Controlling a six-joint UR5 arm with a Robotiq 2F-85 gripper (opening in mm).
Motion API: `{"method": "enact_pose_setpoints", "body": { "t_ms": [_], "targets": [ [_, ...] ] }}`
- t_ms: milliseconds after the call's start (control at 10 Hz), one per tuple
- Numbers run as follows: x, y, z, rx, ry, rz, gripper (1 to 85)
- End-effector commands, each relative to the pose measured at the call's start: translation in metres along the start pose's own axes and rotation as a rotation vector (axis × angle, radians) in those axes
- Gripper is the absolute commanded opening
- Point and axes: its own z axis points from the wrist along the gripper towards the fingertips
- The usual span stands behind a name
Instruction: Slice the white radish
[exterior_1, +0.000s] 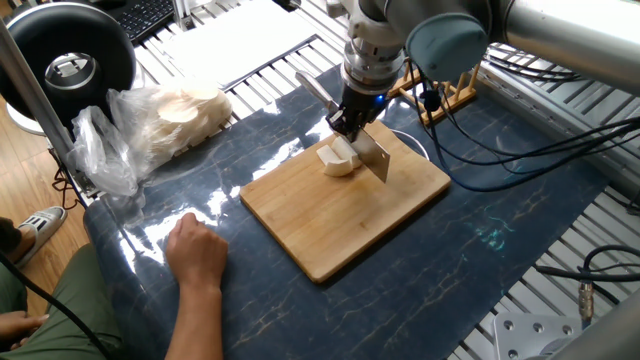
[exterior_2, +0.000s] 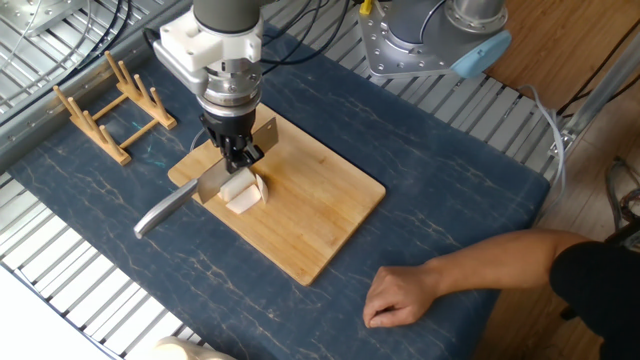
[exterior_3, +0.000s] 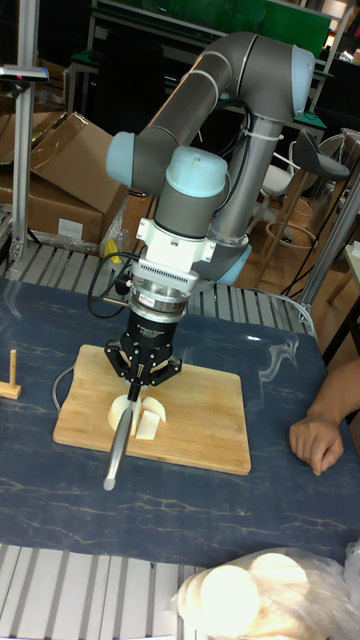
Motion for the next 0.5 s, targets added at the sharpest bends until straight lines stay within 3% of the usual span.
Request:
{"method": "enact_pose_setpoints", "body": {
  "t_ms": [0, 400],
  "targets": [
    [-0.0032, 0.0025, 0.0024, -0.016, -0.019, 0.004, 1.0],
    [-0.0055, 0.0035, 0.0057, -0.022, -0.035, 0.002, 1.0]
  ]
}}
